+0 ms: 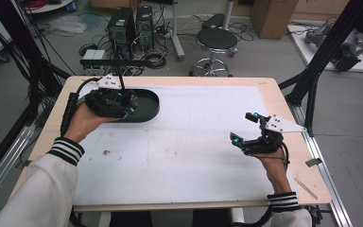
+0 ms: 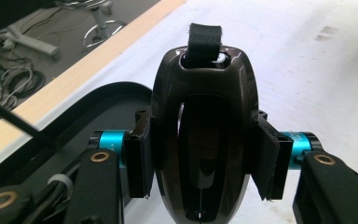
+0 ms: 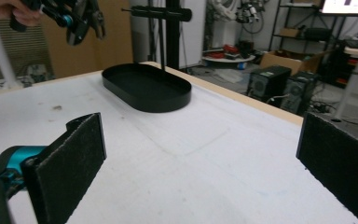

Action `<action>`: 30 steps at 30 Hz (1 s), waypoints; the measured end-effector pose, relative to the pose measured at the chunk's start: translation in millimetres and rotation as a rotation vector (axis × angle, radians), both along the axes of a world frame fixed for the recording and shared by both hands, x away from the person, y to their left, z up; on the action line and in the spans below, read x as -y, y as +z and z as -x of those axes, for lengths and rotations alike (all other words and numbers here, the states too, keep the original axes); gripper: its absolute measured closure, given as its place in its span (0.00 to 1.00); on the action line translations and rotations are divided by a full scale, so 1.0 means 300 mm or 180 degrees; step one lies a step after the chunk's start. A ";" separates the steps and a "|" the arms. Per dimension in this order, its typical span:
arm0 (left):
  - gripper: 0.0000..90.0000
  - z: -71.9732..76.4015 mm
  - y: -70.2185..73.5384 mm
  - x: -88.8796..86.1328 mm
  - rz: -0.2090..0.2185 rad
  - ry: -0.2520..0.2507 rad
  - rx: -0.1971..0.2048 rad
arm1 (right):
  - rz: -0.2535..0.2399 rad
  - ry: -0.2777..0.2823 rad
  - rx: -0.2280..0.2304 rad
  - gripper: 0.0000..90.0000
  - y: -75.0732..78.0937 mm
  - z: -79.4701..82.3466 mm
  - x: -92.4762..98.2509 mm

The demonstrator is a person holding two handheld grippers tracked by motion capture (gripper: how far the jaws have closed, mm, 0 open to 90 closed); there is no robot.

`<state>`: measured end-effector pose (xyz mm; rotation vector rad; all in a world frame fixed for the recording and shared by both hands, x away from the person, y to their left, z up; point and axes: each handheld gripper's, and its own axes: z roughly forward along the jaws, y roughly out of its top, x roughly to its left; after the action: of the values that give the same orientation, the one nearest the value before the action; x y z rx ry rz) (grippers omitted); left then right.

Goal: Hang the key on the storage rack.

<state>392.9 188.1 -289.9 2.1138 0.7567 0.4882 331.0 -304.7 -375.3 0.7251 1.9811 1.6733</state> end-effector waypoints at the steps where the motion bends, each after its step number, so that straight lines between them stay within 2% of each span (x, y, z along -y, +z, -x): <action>1: 0.54 -0.006 0.005 -0.007 -0.0011 0.0030 -0.0002 | -0.0017 -0.0006 -0.0011 0.00 -0.011 0.004 0.011; 2: 0.54 -0.012 0.009 -0.014 -0.0006 0.0063 0.0005 | -0.0030 -0.0021 -0.0057 0.00 -0.023 0.013 0.020; 4: 0.54 -0.025 0.015 -0.026 0.0009 0.0128 0.0003 | -0.0062 -0.0075 -0.0023 0.00 -0.048 0.025 0.039; 5: 0.54 -0.032 0.017 -0.031 -0.0013 0.0155 0.0003 | -0.0067 -0.0099 -0.0059 0.00 -0.059 0.031 0.046; 9: 0.54 -0.066 0.022 -0.047 -0.0044 0.0273 -0.0016 | -0.0041 -0.0229 0.0022 0.00 -0.091 0.051 0.066; 11: 0.54 -0.082 0.024 -0.054 -0.0051 0.0305 -0.0019 | -0.0049 -0.0279 0.0115 0.00 -0.100 0.062 0.071; 13: 0.54 -0.094 0.024 -0.060 -0.0032 0.0346 -0.0009 | -0.0110 -0.0264 0.0128 0.00 -0.109 0.071 0.076; 16: 0.54 -0.117 0.029 -0.067 -0.0097 0.0432 -0.0026 | -0.0111 -0.0301 0.0210 0.00 -0.124 0.078 0.081; 18: 0.54 -0.132 0.038 -0.071 -0.0091 0.0460 -0.0038 | -0.0141 -0.0340 0.0158 0.00 -0.136 0.087 0.082; 21: 0.54 -0.153 0.057 -0.073 -0.0143 0.0526 -0.0040 | -0.0201 -0.0387 0.0271 0.00 -0.150 0.099 0.084; 22: 0.54 -0.160 0.064 -0.076 -0.0153 0.0546 -0.0044 | -0.0210 -0.0380 0.0265 0.00 -0.153 0.102 0.083; 24: 0.54 -0.174 0.073 -0.079 -0.0138 0.0599 -0.0041 | -0.0145 -0.0421 0.0283 0.00 -0.156 0.105 0.082; 27: 0.54 -0.194 0.084 -0.085 -0.0125 0.0669 -0.0054 | -0.0180 -0.0430 0.0276 0.00 -0.163 0.109 0.083; 30: 0.54 -0.212 0.092 -0.085 -0.0200 0.0695 -0.0076 | -0.0168 -0.0465 0.0297 0.00 -0.173 0.113 0.080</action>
<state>456.6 213.5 -262.3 2.1081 1.0041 0.6112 297.2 -328.8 -427.3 0.7766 1.7822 1.6471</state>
